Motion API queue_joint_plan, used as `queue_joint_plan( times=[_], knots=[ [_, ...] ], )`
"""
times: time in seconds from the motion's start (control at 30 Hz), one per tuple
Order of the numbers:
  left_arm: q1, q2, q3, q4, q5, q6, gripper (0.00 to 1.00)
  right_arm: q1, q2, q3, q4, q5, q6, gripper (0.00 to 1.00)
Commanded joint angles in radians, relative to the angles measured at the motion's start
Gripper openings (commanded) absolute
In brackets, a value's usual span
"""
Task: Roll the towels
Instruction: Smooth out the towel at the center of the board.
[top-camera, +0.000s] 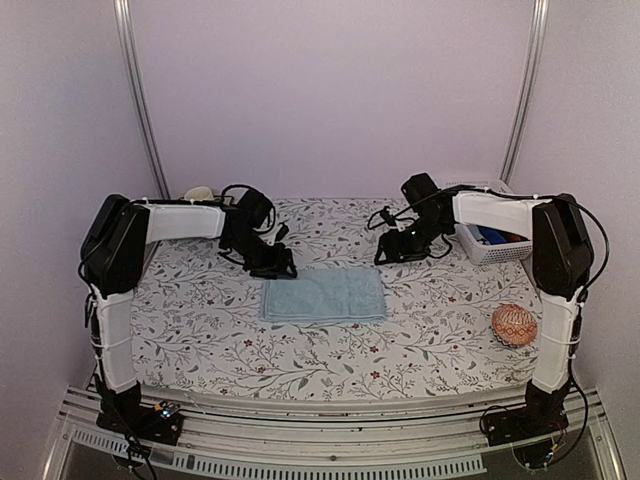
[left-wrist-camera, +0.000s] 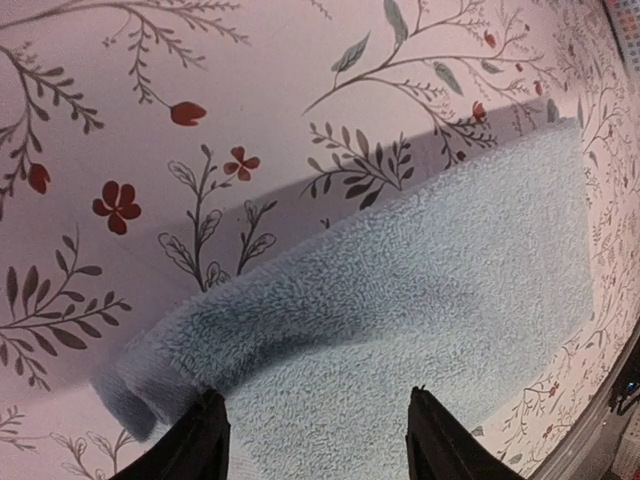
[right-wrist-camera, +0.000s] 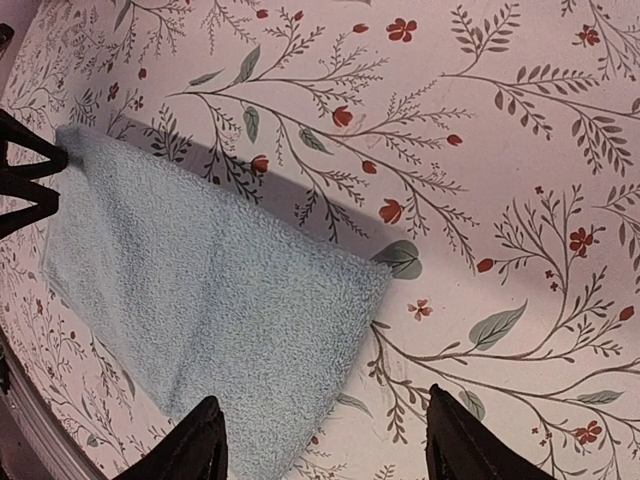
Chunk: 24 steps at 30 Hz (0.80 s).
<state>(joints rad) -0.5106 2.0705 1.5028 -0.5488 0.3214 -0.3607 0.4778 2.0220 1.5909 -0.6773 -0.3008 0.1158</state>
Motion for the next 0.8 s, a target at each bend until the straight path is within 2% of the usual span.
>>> queue_joint_plan(
  times=[0.0, 0.3, 0.43, 0.57, 0.77],
  knots=[
    [-0.003, 0.007, 0.033, -0.067, -0.019, -0.011, 0.6, -0.001, -0.013, 0.013, 0.028, 0.007, 0.005, 0.68],
    [0.0, 0.027, -0.002, -0.115, -0.065, -0.003, 0.57, -0.001, 0.016, 0.035, 0.018, 0.009, -0.019, 0.69],
    [0.005, -0.009, 0.017, -0.121, -0.045, 0.025, 0.58, -0.001, 0.017, 0.043, 0.039, -0.057, -0.028, 0.69],
    [0.006, -0.056, 0.093, -0.109, 0.038, 0.062, 0.61, 0.0, 0.031, 0.072, 0.059, -0.16, -0.033, 0.68],
    [-0.004, -0.001, 0.182, -0.1, 0.285, 0.089, 0.6, 0.005, 0.094, 0.13, 0.053, -0.261, -0.041, 0.66]
  ],
)
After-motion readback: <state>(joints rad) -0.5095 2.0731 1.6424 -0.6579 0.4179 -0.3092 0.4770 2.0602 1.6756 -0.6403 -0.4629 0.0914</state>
